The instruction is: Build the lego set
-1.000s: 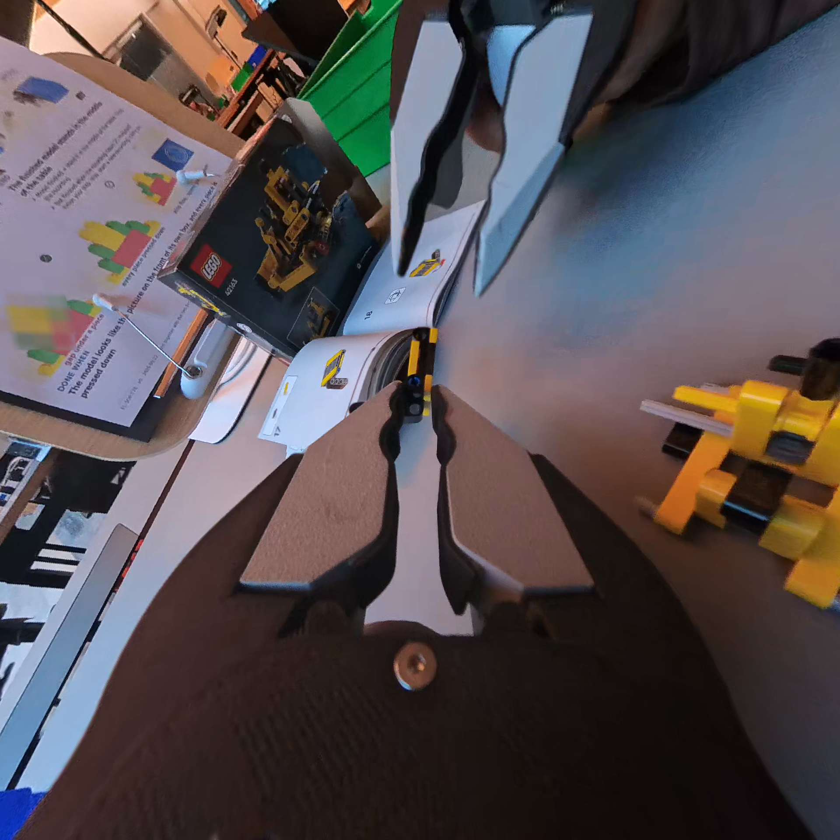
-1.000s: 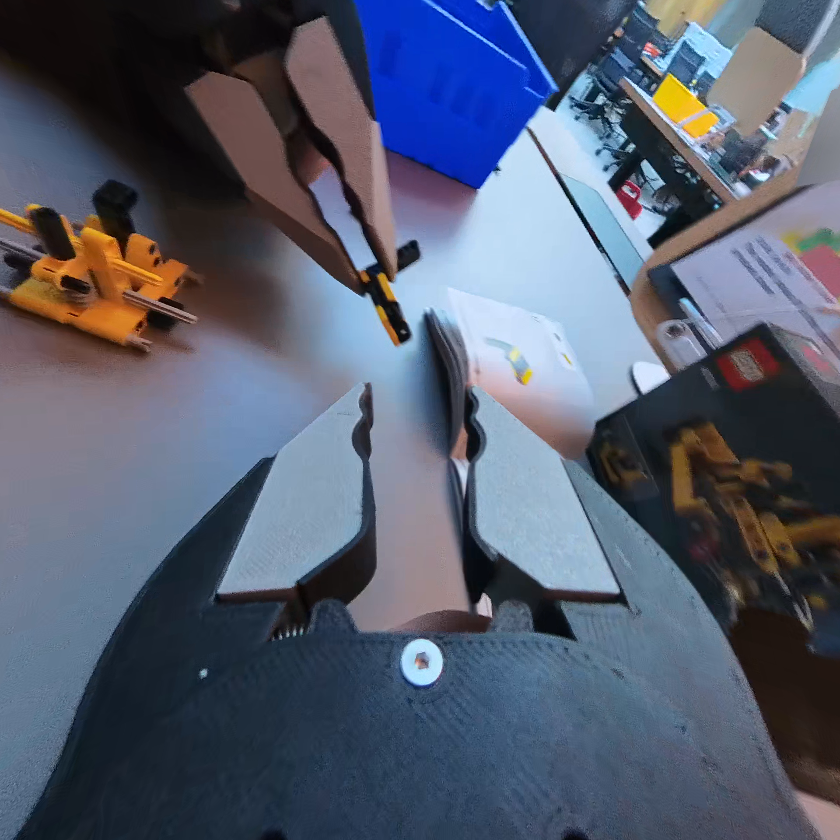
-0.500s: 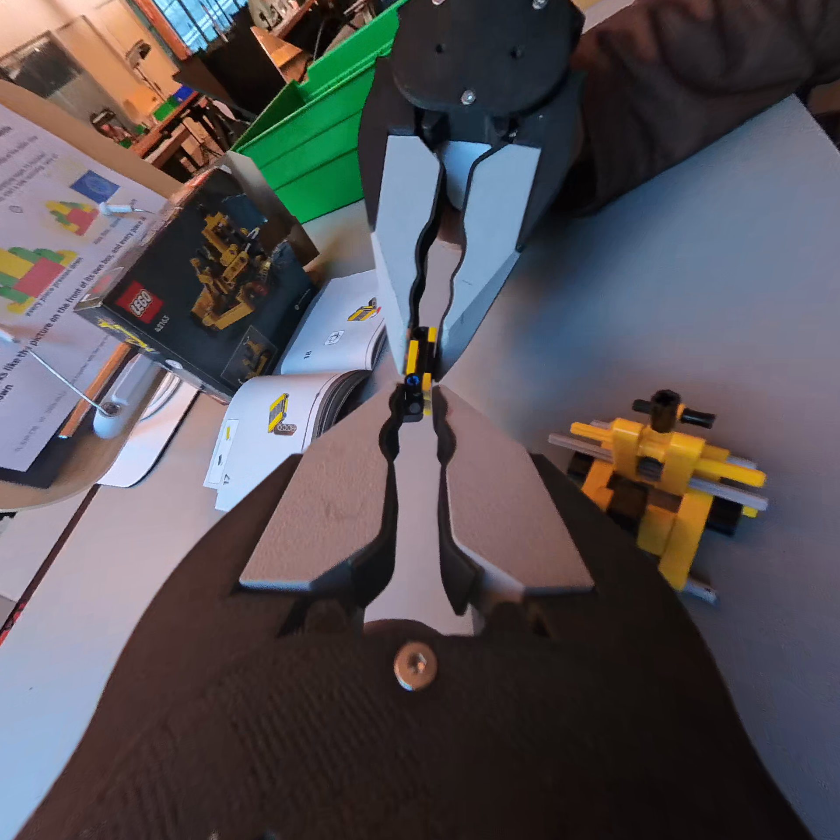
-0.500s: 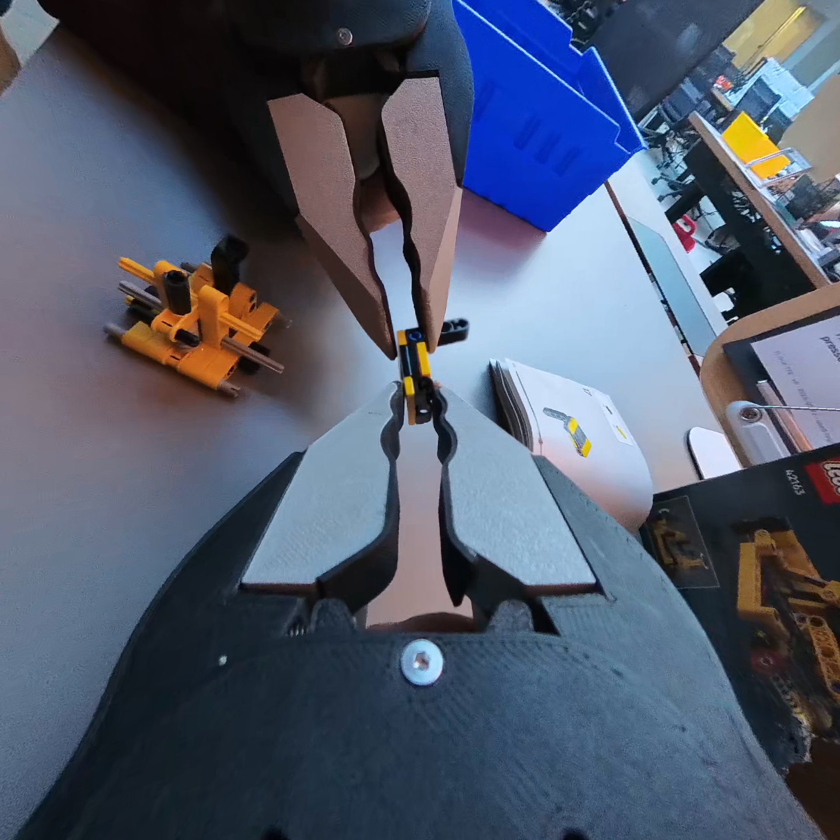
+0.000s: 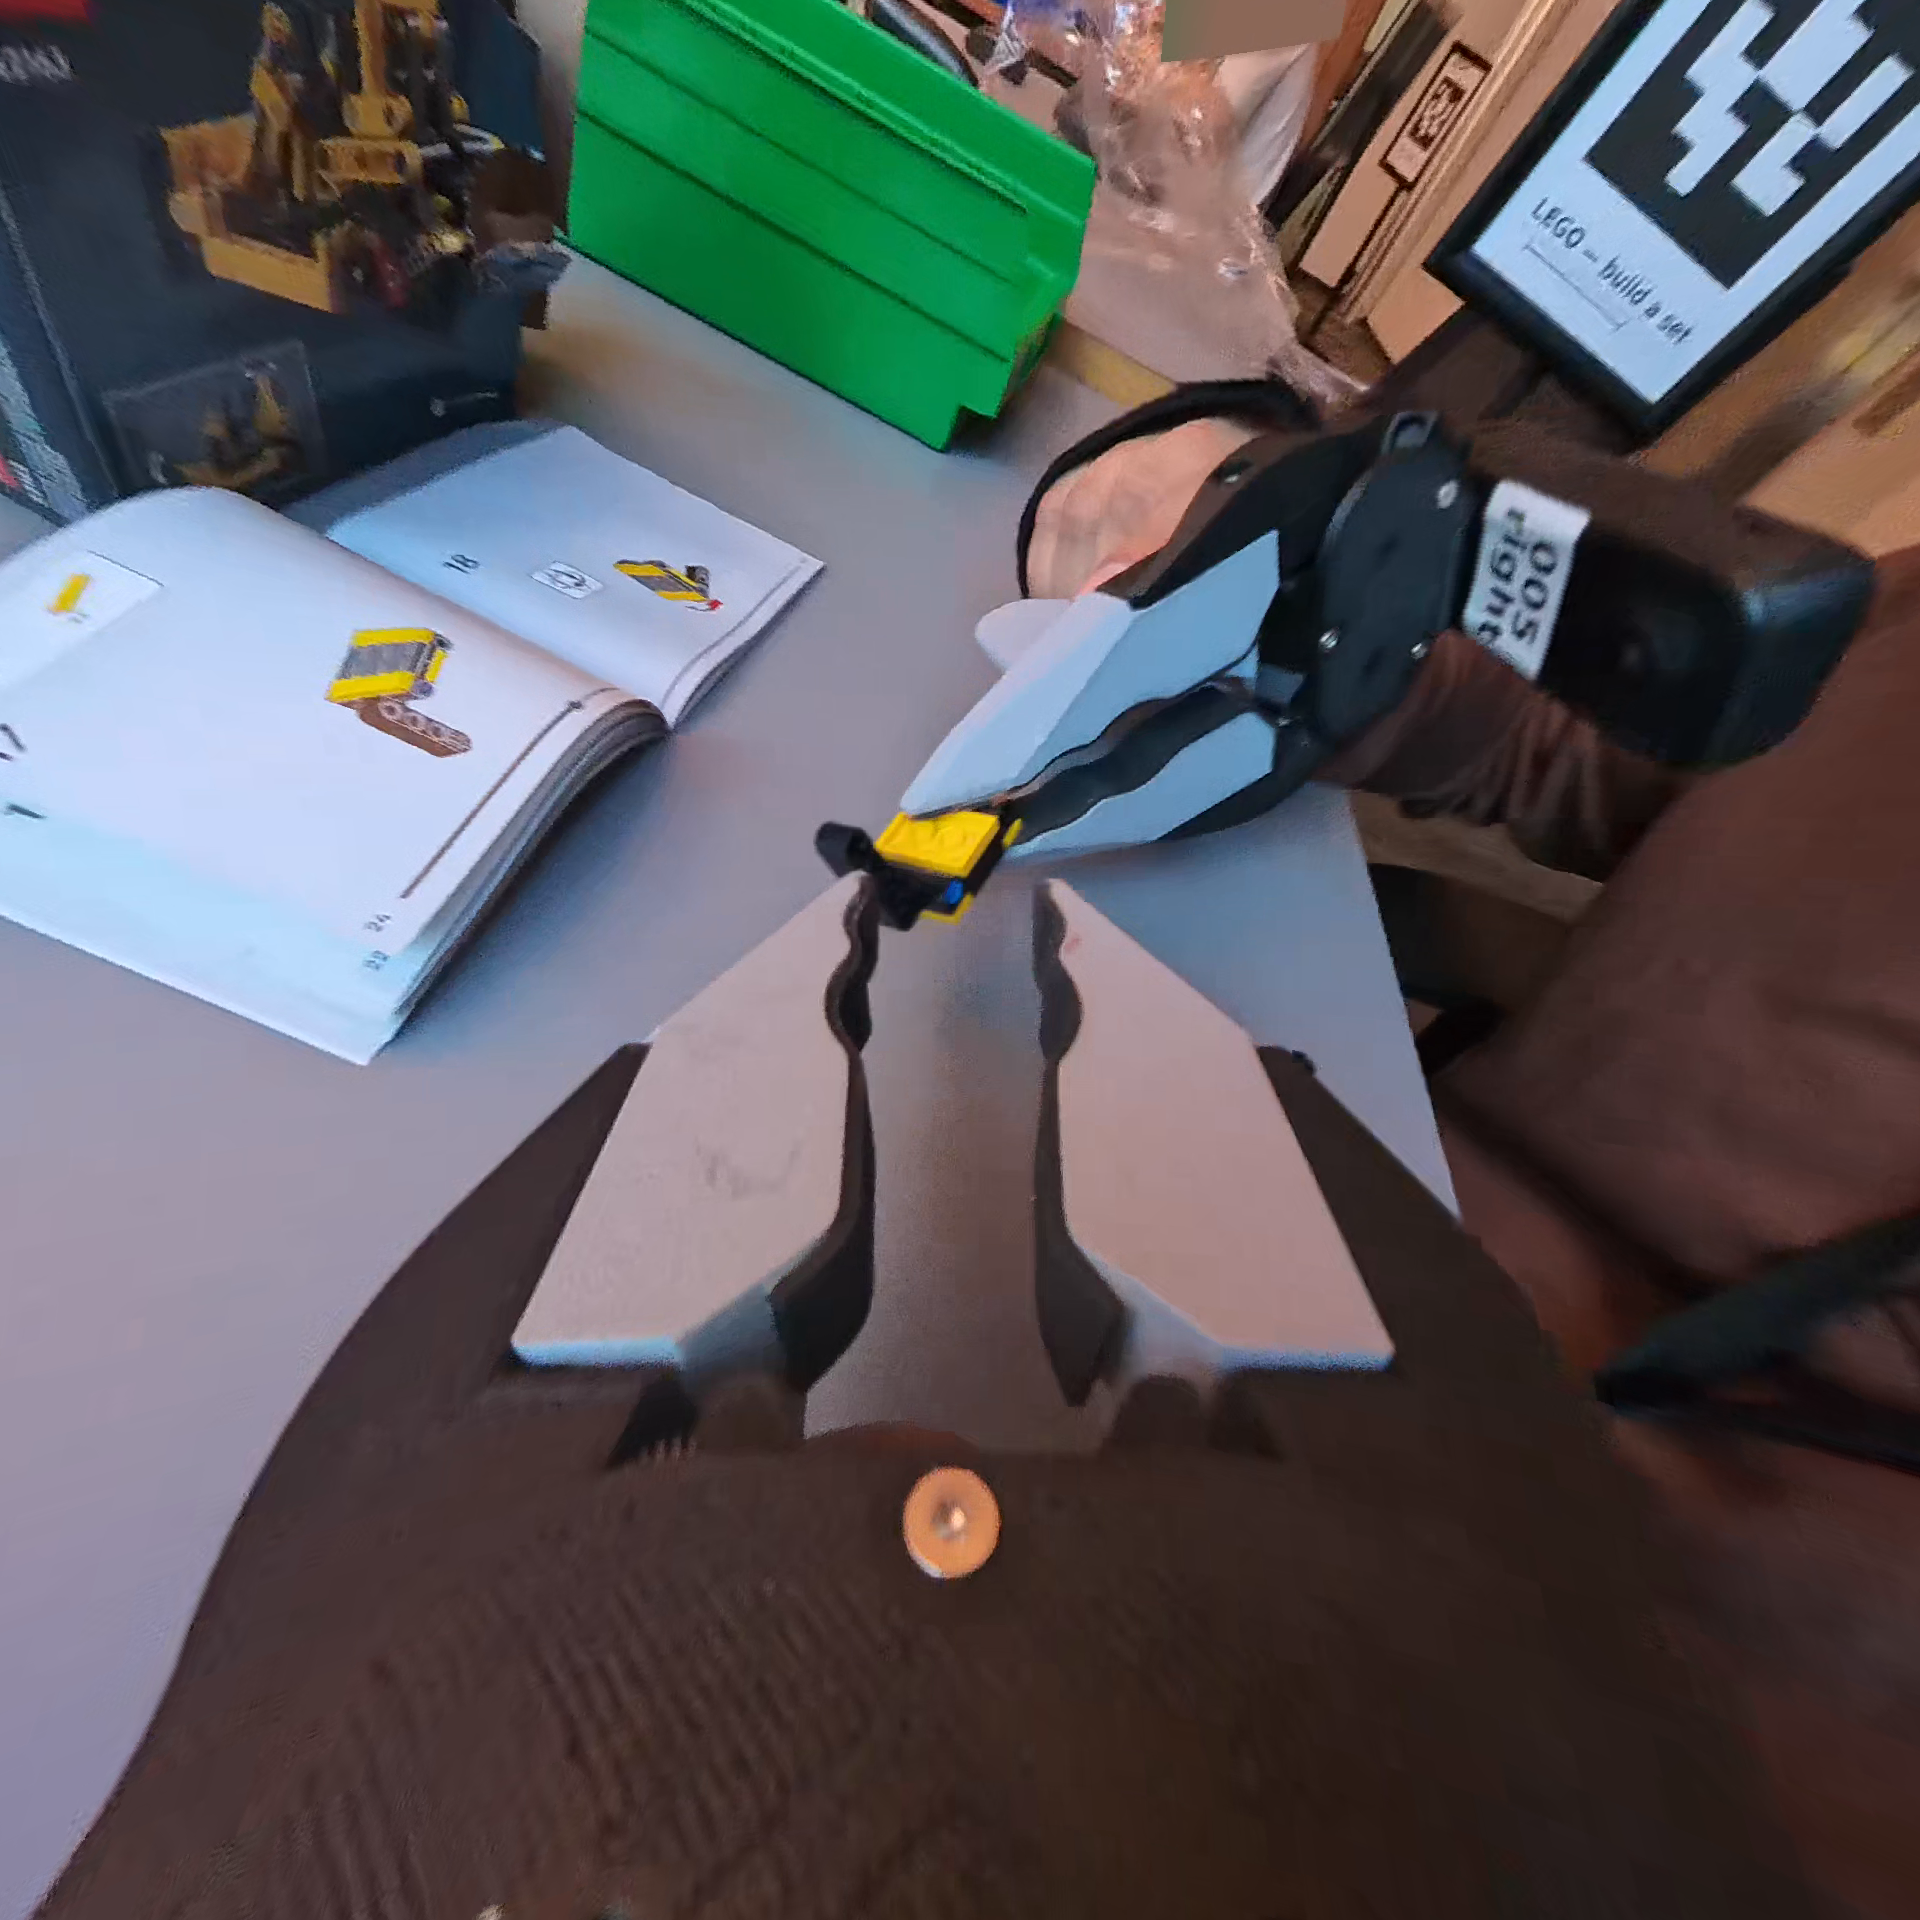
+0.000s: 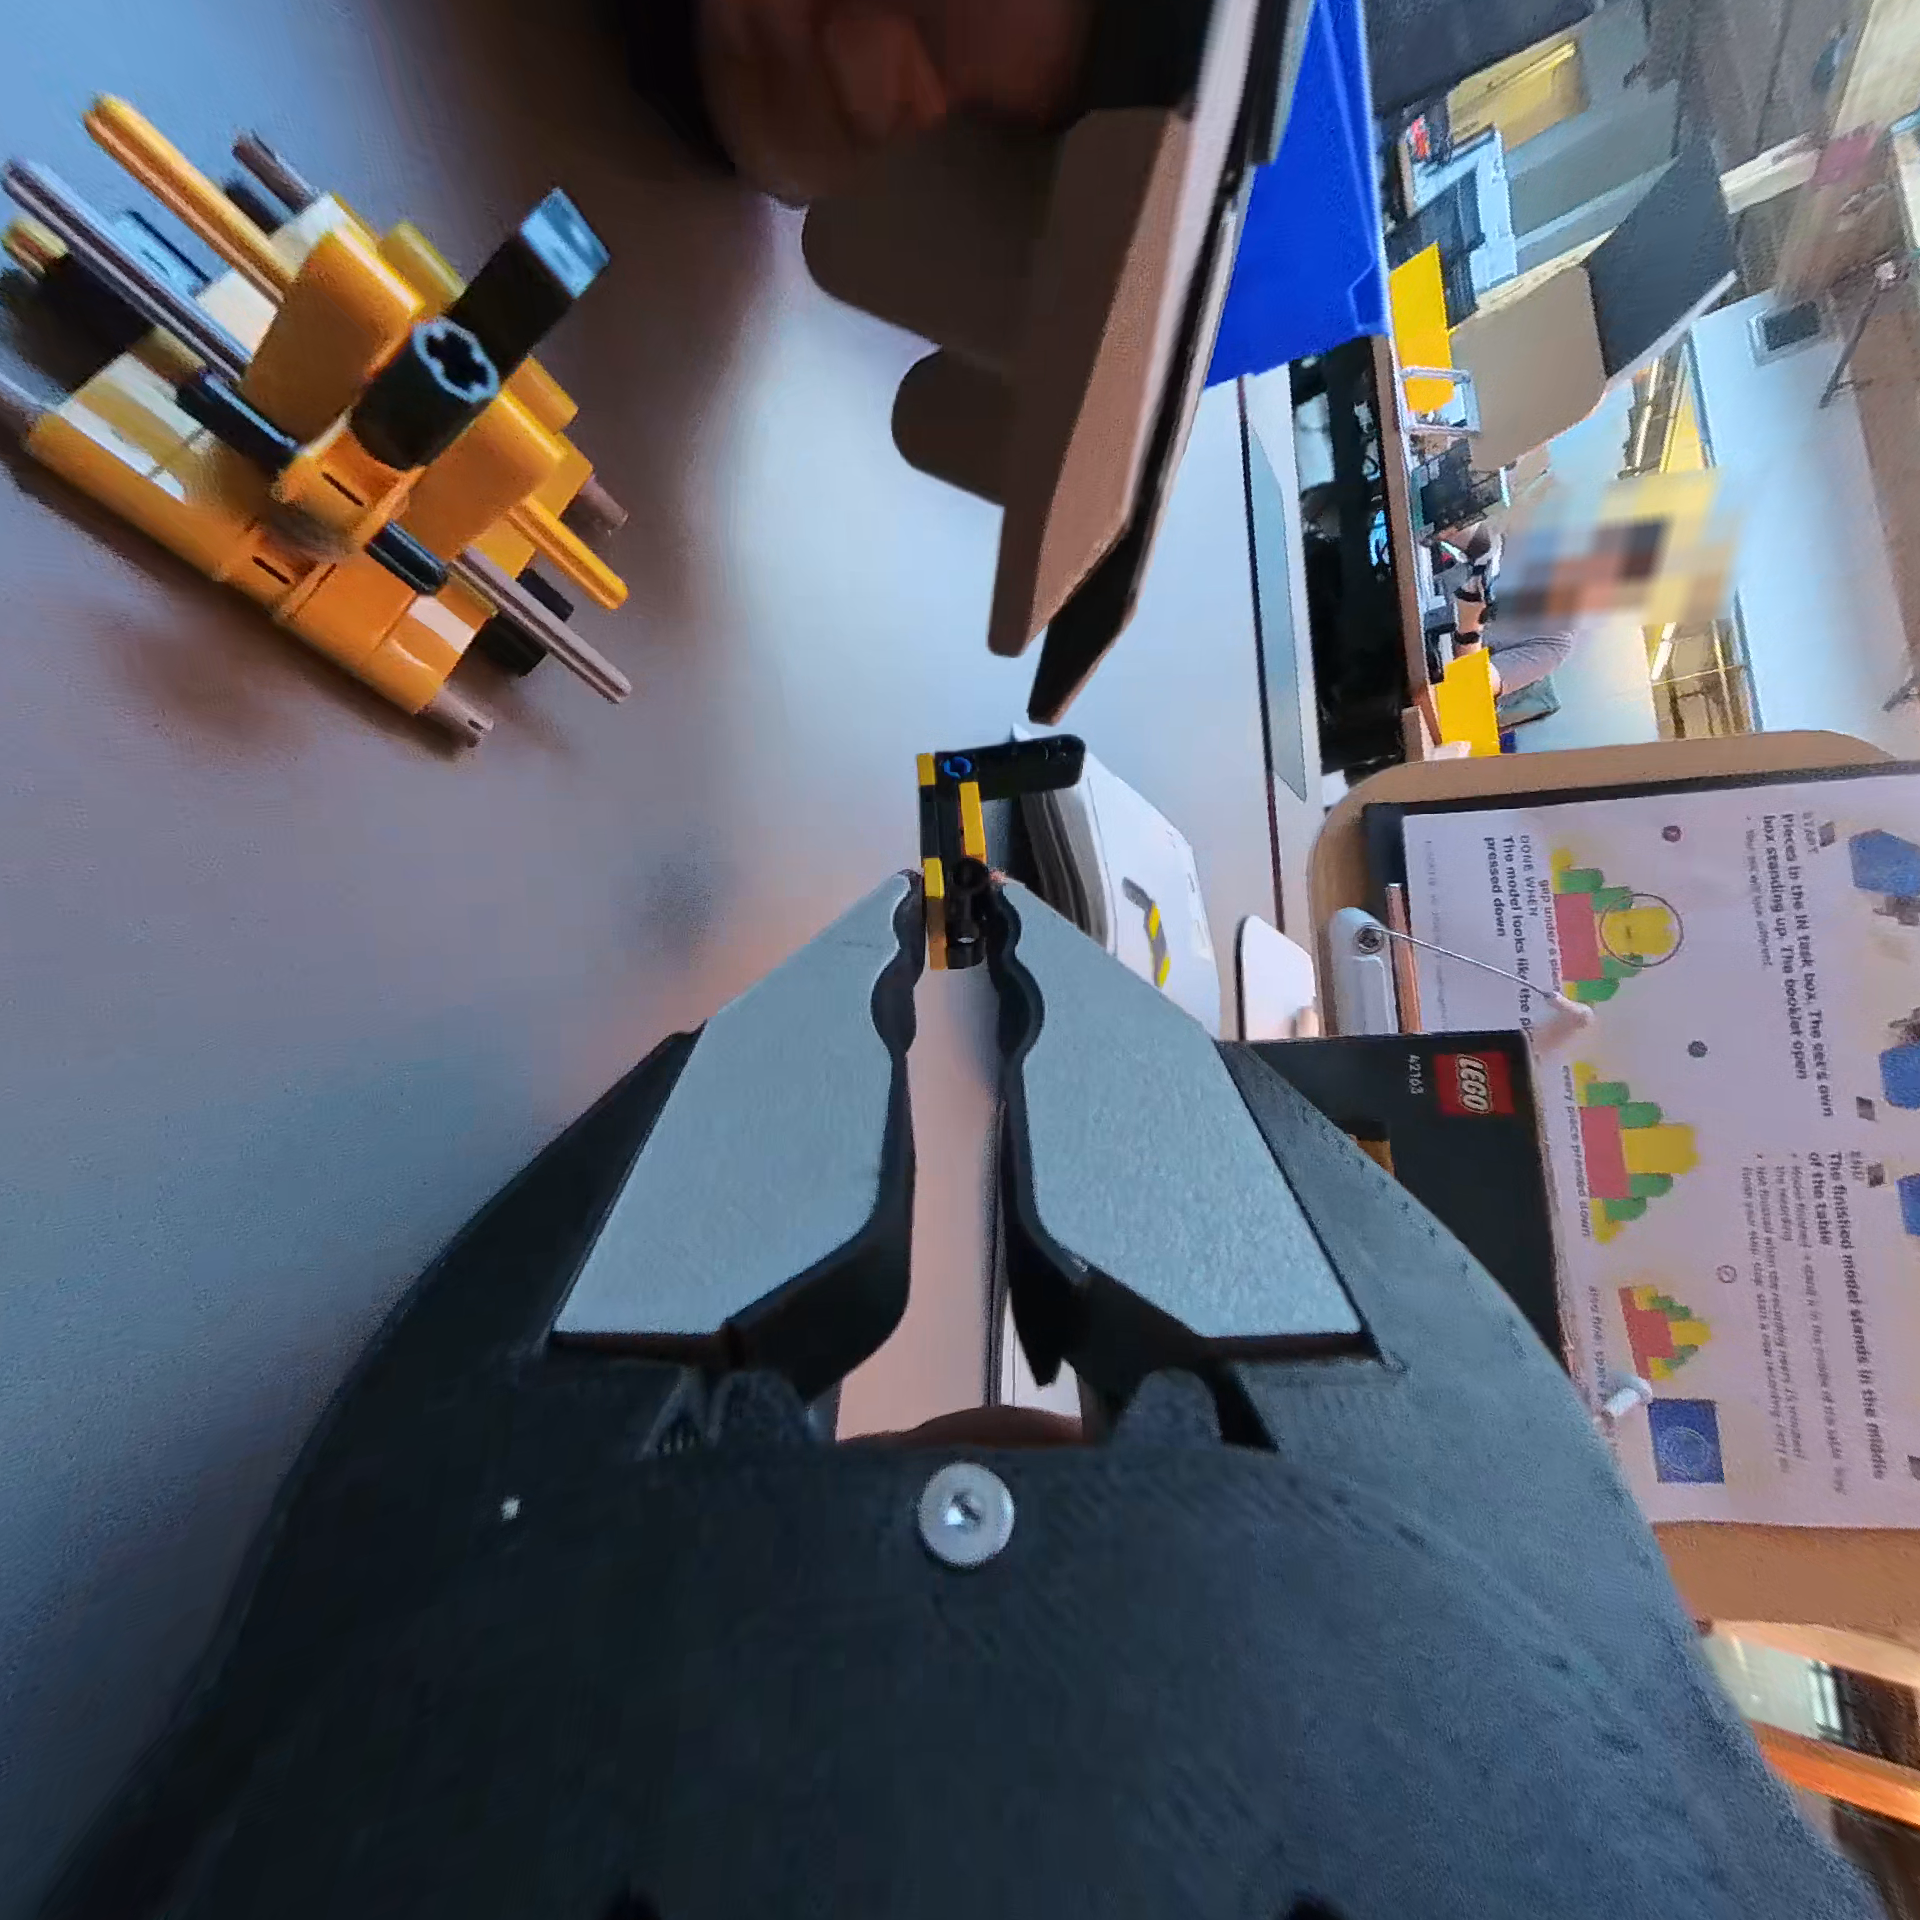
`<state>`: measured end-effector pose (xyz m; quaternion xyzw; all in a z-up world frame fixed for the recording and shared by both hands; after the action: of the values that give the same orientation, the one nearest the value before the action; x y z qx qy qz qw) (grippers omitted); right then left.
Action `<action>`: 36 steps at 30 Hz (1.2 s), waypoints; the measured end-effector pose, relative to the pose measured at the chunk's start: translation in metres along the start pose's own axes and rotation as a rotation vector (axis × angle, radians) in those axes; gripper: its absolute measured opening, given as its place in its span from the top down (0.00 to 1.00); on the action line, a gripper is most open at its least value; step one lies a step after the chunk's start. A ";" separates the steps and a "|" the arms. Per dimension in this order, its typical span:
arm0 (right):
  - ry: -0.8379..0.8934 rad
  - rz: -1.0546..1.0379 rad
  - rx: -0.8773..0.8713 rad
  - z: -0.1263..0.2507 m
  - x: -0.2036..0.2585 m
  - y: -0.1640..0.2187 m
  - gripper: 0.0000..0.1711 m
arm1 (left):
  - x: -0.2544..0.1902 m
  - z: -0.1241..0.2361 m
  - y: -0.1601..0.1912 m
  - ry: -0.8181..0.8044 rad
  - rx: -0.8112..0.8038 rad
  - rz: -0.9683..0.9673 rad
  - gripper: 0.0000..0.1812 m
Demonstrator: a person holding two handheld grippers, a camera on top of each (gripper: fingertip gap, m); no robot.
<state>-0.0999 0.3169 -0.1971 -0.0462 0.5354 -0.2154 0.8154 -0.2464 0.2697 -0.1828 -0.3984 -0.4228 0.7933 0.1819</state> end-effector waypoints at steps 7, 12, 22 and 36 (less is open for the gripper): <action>-0.069 -0.014 -0.024 -0.008 0.009 -0.005 0.95 | -0.001 -0.006 0.003 -0.026 0.057 -0.015 0.88; -0.040 0.025 0.009 -0.008 0.009 -0.003 0.95 | -0.002 -0.007 0.005 -0.047 0.068 -0.021 0.90; 0.065 0.224 0.177 -0.014 0.014 -0.001 0.96 | 0.018 0.001 0.002 -0.134 0.052 0.080 0.86; 0.055 0.267 0.180 -0.018 0.020 -0.007 0.95 | 0.005 -0.011 0.008 -0.098 0.129 0.011 0.83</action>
<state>-0.1113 0.3056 -0.2195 0.1046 0.5374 -0.1535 0.8226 -0.2402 0.2739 -0.1949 -0.3489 -0.3771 0.8385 0.1816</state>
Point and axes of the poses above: each gripper's, where its closed fingertips meet, z back along the fingers, y out of its underside, x = y × z across the jaws, the point moved 8 cm from there along z, back along the fingers, and after that the axes turned 7 degrees about z, right-handed, at the moved point
